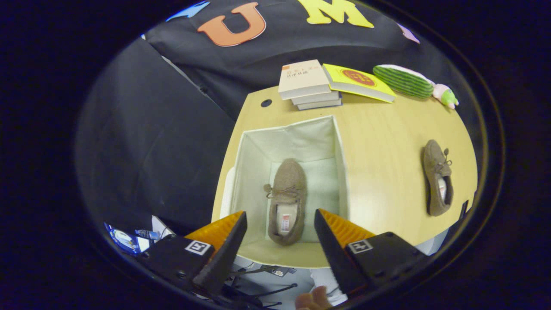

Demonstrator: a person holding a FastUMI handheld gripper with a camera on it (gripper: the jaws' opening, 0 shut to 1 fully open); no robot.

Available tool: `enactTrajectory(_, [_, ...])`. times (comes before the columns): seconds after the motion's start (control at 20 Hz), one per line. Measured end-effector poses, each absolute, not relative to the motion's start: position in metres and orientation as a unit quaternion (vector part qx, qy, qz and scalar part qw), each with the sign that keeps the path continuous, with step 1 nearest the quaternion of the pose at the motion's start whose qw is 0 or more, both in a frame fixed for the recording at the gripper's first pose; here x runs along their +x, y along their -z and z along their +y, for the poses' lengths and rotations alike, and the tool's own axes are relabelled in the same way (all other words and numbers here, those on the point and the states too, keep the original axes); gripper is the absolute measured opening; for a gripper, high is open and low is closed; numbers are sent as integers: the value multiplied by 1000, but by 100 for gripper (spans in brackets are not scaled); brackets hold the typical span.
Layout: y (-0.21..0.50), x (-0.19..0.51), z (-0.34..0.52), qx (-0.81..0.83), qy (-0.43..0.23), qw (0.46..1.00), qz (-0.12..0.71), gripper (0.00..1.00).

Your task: Open the storage box then place both shoes into the box .Put the left shoe in first, then the right shoe, with the right side of both shoes facing outward in a uniform manner.

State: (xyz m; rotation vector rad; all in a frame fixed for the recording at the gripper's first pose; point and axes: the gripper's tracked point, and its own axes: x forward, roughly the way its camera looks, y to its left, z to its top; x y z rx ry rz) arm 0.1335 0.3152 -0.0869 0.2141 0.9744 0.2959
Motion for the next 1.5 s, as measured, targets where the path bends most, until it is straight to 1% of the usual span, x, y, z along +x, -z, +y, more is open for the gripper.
enactTrajectory(0.05, [79,135,299,98,-129,874,458,100])
enactTrajectory(0.2, [74,125,258,60,-122,875,465,100])
enactTrajectory(0.4, [77,124,192,36,-86,877,470,100])
enactTrajectory(0.55, [90,126,146,14,-63,878,474,100])
enactTrajectory(0.85, [119,115,87,-10,-47,864,501,100])
enactTrajectory(1.0, [132,121,58,-26,-28,865,501,100])
enactTrajectory(1.3, [174,142,8,-4,8,848,531,100])
enactTrajectory(1.5, [193,172,-43,2,52,844,534,100])
